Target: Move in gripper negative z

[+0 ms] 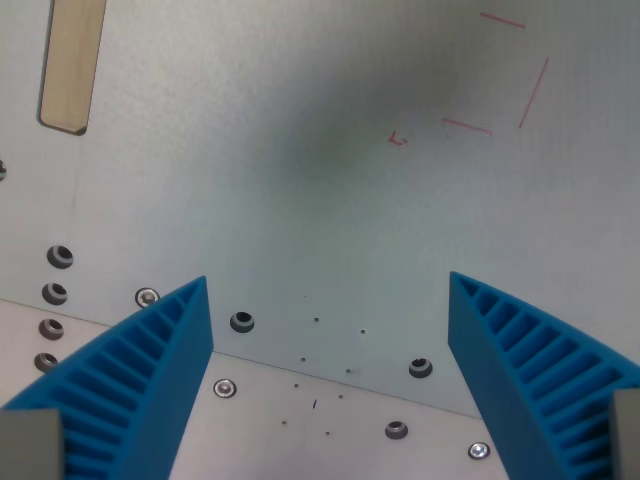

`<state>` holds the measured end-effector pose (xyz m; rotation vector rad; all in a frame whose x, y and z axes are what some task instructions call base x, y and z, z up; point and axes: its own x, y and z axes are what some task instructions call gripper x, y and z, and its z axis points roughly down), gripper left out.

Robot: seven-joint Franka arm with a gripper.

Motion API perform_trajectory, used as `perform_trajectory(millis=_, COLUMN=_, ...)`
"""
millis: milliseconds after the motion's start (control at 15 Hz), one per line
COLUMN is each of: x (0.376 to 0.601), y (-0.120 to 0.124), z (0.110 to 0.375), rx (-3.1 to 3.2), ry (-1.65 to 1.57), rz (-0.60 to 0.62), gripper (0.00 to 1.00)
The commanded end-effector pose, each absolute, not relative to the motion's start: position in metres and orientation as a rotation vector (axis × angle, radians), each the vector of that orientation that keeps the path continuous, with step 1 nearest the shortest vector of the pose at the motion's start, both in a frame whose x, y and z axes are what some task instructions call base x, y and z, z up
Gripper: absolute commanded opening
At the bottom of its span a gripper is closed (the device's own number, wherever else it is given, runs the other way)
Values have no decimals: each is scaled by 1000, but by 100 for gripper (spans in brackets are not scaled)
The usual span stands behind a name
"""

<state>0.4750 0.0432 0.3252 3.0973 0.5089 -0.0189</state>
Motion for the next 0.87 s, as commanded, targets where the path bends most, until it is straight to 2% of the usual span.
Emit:
perform_trajectory(millis=67, x=475, y=43, z=332, rx=3097, ry=509, rz=-12, gripper=100)
perform_trajectory(millis=867, x=475, y=43, z=392, rx=3097, ry=509, rz=-12, gripper=100)
